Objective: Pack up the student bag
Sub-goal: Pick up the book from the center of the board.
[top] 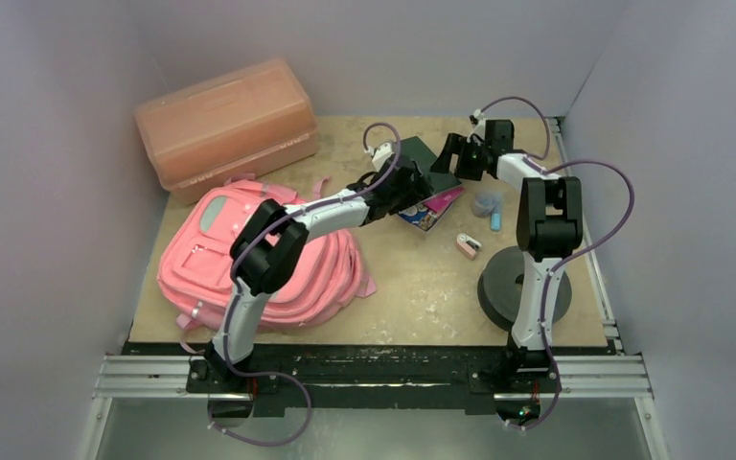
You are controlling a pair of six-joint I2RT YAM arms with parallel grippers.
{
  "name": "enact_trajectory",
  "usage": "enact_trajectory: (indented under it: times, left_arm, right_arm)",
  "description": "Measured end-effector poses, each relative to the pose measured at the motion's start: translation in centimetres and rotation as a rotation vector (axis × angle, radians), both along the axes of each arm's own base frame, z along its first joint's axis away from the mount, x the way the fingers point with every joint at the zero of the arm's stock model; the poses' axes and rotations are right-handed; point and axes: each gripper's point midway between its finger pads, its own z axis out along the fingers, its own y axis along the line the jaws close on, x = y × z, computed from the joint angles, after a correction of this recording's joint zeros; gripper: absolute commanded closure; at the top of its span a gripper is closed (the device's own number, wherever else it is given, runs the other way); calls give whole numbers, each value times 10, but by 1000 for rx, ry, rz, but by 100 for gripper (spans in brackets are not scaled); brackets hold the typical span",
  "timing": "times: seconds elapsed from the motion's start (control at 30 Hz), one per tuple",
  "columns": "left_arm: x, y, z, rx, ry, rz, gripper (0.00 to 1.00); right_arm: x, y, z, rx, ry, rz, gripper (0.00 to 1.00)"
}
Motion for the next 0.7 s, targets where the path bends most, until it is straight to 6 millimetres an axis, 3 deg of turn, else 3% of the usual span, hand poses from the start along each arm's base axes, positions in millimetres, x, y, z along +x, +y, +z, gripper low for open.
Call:
enact_trajectory:
  times: [0.23,0.5,0.7]
  left_arm:
    - [8,-3,-25,-3,37,43,35]
    - [15,-8,-20,-29,5,41,58]
    - [13,-9,-24,-25,14,26,66]
  right_arm:
    - [0,5,-1,31,2,20,28]
    - [0,3,-4,43,-11,22,44]
    - [1,-4,-2,44,-33,13,52]
